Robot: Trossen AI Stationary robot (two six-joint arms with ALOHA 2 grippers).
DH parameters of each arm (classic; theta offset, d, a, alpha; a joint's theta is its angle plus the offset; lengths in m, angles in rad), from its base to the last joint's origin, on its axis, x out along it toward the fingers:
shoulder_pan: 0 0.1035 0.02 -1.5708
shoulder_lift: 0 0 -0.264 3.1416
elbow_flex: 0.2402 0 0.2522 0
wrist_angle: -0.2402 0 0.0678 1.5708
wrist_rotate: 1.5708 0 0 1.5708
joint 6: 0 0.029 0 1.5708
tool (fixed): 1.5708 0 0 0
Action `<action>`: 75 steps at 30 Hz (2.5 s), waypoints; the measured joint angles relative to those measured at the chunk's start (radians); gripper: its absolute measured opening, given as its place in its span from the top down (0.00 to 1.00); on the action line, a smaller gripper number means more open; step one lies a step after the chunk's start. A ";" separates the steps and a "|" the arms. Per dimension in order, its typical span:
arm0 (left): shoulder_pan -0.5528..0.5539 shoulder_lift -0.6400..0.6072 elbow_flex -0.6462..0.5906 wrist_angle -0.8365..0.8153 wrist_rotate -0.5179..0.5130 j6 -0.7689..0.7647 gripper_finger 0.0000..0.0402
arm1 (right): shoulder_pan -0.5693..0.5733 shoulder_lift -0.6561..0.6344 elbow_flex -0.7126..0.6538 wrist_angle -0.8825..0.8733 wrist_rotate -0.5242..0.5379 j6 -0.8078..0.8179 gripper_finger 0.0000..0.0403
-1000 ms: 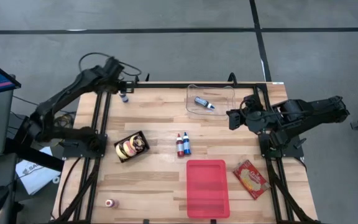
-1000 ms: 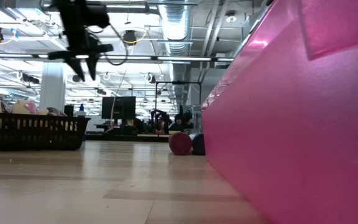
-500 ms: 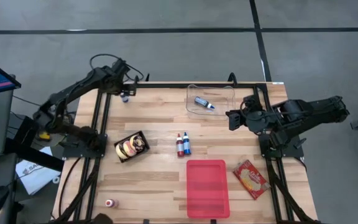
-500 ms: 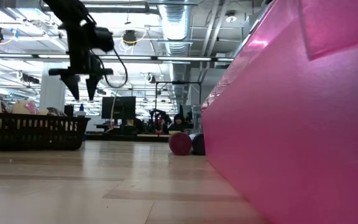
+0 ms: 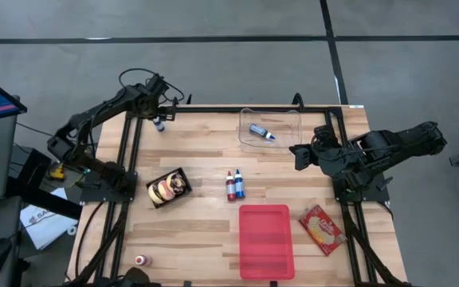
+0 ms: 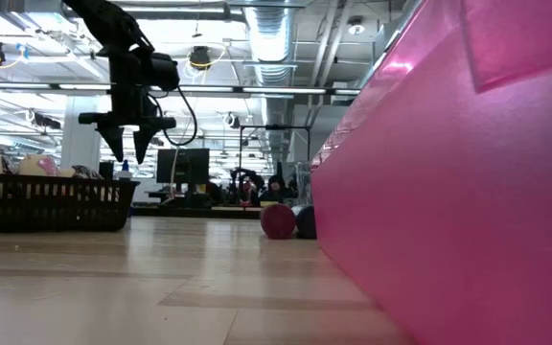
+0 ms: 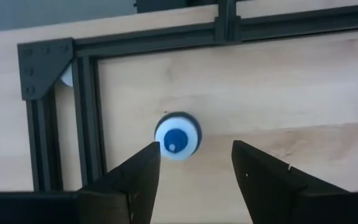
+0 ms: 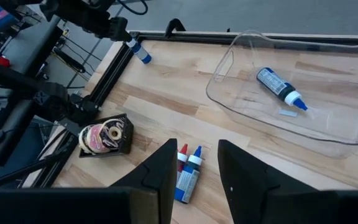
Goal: Pick & Place Food Item
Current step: Put the top blue food coloring bottle into the transparent bin
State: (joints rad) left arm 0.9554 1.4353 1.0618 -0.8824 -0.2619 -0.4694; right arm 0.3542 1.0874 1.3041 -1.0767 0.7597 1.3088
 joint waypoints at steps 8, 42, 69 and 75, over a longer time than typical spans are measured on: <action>0.000 -0.003 0.000 0.017 -0.002 -0.005 0.52 | 0.006 0.006 0.000 0.000 0.005 0.007 0.73; 0.034 -0.002 -0.083 0.066 0.005 0.013 0.60 | 0.071 0.014 0.000 0.014 0.047 0.059 0.73; 0.054 -0.002 -0.083 0.131 0.008 0.027 0.52 | 0.071 0.014 0.000 0.015 0.046 0.073 0.73; 0.054 -0.002 -0.083 0.132 0.003 0.027 0.52 | 0.071 0.014 0.000 0.015 0.046 0.074 0.73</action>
State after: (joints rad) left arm 1.0096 1.4338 0.9791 -0.7506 -0.2593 -0.4422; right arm 0.4252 1.1015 1.3037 -1.0615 0.8059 1.3823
